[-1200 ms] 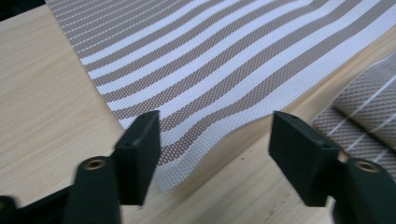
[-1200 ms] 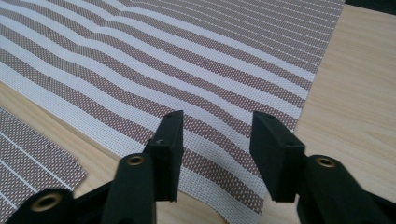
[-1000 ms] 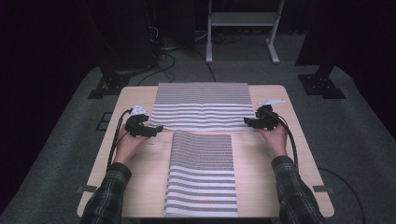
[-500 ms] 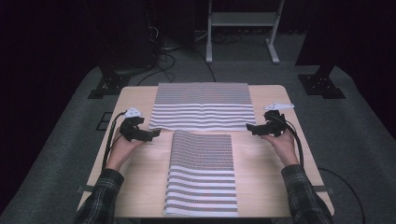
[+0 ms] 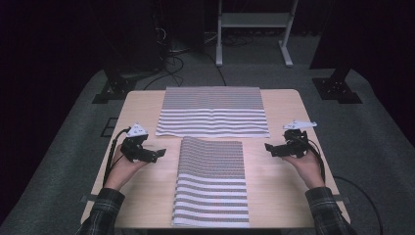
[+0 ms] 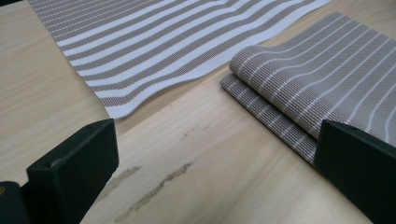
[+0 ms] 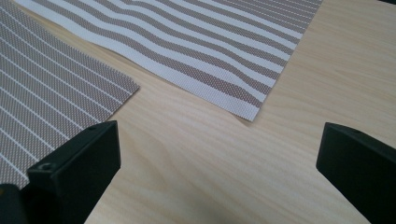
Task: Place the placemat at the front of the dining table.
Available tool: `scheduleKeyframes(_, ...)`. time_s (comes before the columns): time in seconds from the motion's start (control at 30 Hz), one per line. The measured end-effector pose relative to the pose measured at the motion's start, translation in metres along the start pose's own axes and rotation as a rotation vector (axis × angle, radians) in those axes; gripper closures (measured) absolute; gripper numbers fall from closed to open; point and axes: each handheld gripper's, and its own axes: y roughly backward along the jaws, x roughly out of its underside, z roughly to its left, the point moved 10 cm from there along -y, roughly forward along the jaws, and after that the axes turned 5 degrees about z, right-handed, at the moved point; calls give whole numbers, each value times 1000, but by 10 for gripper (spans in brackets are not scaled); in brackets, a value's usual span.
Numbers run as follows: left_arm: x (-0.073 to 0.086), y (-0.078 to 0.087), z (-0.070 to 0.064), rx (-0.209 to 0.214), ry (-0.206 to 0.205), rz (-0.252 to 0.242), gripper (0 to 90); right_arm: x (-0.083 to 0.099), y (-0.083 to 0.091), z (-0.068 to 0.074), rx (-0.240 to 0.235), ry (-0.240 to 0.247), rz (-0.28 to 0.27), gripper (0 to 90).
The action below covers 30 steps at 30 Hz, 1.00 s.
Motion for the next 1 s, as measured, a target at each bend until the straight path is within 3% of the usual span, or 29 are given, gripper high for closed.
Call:
scheduleKeyframes(0.33, 19, 17, -18, 4, -11, 8, 0, 19, 20, 7, -4, 13, -2, 0)
scheduleKeyframes(0.6, 35, 31, -29, 1, -16, 9, 0, 34, 38, 22, -18, 37, -28, 0)
scheduleKeyframes(1.0, 70, 43, -42, -6, -20, 31, 0, 72, 53, 36, -49, 49, -45, 0)
